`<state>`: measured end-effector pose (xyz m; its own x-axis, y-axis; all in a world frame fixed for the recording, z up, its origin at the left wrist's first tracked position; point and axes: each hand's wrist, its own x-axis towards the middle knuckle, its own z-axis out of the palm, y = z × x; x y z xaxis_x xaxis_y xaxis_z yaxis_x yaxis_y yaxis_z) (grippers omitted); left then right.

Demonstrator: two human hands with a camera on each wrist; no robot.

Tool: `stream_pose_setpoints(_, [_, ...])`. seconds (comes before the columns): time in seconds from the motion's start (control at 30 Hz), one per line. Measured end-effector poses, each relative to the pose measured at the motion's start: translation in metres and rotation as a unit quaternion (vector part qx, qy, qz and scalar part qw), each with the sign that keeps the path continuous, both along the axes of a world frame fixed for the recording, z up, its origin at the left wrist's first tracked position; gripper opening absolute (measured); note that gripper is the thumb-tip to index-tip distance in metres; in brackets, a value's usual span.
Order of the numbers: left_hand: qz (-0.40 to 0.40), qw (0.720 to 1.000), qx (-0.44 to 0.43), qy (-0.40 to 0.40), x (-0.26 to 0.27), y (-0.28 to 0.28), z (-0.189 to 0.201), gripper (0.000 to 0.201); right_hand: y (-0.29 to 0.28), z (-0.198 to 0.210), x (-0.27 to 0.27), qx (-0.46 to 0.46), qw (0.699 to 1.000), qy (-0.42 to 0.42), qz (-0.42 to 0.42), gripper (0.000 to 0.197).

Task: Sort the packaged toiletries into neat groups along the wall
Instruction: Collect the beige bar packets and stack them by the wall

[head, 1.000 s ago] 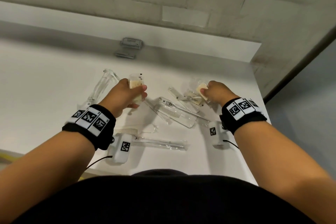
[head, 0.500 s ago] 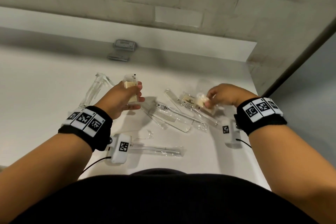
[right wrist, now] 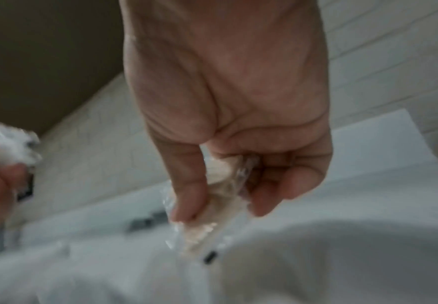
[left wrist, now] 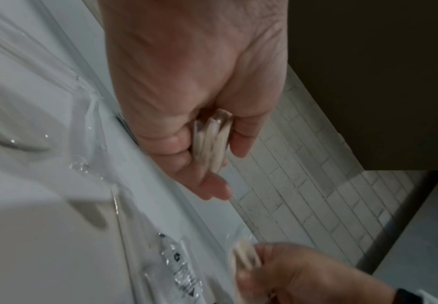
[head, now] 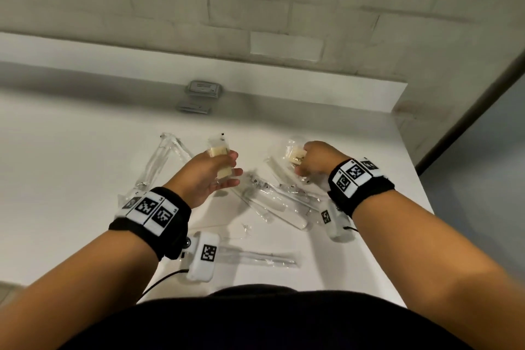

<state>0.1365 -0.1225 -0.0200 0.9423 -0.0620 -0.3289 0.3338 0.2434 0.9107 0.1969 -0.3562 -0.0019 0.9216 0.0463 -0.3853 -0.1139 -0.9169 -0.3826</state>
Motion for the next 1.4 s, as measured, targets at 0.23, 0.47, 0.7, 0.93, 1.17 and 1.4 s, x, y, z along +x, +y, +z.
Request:
stream_pose_setpoints(0.23, [-0.076, 0.984, -0.146, -0.068, -0.003, -0.004, 0.035, 0.038, 0.077, 0.059, -0.030, 0.348, 0.934, -0.063, 0.041, 0.024])
stream_pose_setpoints(0.47, [-0.023, 0.987, -0.153, -0.041, -0.002, 0.025, 0.046, 0.032, 0.097, 0.053, -0.042, 0.413, 0.903, -0.118, 0.001, 0.016])
stream_pose_setpoints(0.7, [-0.038, 0.979, -0.199, 0.020, -0.002, 0.056, 0.057, 0.021, 0.122, 0.051, -0.044, 0.480, 0.832, -0.277, -0.018, 0.034])
stream_pose_setpoints(0.93, [-0.043, 0.992, -0.103, -0.063, 0.004, 0.081, 0.056, 0.030, 0.150, 0.046, -0.048, 0.526, 0.812, -0.250, -0.035, 0.031])
stream_pose_setpoints(1.17, [-0.027, 0.991, -0.119, -0.059, 0.010, 0.093, 0.050, 0.036, 0.165, 0.051, -0.041, 0.570, 0.798, -0.165, -0.104, 0.013])
stream_pose_setpoints(1.4, [-0.020, 0.989, -0.116, -0.091, 0.016, 0.085, 0.044, 0.015, 0.164, 0.051, -0.038, 0.580, 0.789, -0.152, -0.133, 0.020])
